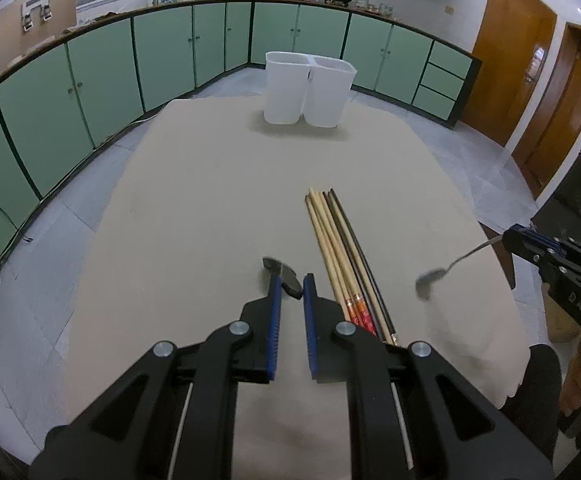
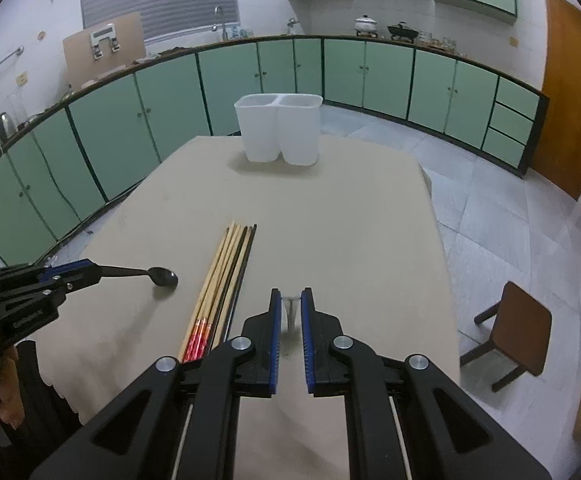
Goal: Organize utensils
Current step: 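Carry both spoons to the white utensil holder and lower them in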
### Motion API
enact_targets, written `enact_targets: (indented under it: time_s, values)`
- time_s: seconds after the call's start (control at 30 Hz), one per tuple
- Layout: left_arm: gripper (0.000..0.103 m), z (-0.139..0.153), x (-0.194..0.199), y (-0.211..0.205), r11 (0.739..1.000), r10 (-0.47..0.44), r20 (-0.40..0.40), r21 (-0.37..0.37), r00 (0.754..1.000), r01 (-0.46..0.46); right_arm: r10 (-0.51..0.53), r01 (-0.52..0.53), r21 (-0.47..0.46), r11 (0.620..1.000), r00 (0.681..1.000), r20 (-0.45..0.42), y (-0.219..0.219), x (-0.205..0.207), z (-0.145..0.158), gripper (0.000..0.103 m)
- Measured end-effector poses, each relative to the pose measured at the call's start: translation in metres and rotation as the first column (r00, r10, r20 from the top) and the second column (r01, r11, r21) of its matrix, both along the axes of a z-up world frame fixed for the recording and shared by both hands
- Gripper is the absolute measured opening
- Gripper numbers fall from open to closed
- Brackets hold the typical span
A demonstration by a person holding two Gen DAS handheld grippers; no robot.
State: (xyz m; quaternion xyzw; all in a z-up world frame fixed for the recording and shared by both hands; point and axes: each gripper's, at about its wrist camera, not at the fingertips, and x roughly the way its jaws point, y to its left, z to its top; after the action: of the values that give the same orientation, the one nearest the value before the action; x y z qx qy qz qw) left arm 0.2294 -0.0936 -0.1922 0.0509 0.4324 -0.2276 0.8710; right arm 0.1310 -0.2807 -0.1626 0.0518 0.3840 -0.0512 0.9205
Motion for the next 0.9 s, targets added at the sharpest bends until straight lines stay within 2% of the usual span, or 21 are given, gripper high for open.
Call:
enact_targets:
  time_s: [0.23,0.3,0.47,0.7,0.9]
  values:
    - [0.009,0.021,0.012,-0.001,0.999,-0.052,0.000,0.004,0.999,0.052,0.052,-0.052,0.013,0.999,0.997,-0.047,-0.006,0.015,0.013,0.010]
    - [0.003,0.026,0.015,-0.002,0.998,-0.065,0.005,0.009,0.998,0.065,0.062,-0.062,0.012,0.998,0.997,-0.048,-0.007,0.017,0.017,0.010]
    - [0.003,0.037,0.026,-0.005,0.996,-0.093,0.000,0.008,0.996,0.093,0.084,-0.083,0.018,0.996,0.995,-0.062,-0.011,0.029,0.029,0.010]
    - [0.003,0.051,0.028,-0.007,0.995,-0.103,0.036,0.001,0.994,0.103,0.107,-0.107,-0.003,0.994,0.993,-0.055,-0.010,0.043,0.044,0.010]
    - [0.003,0.071,0.051,-0.016,0.994,-0.108,0.062,-0.018,0.992,0.110,0.129,-0.129,0.003,0.992,0.990,-0.057,-0.015,0.069,0.061,0.010]
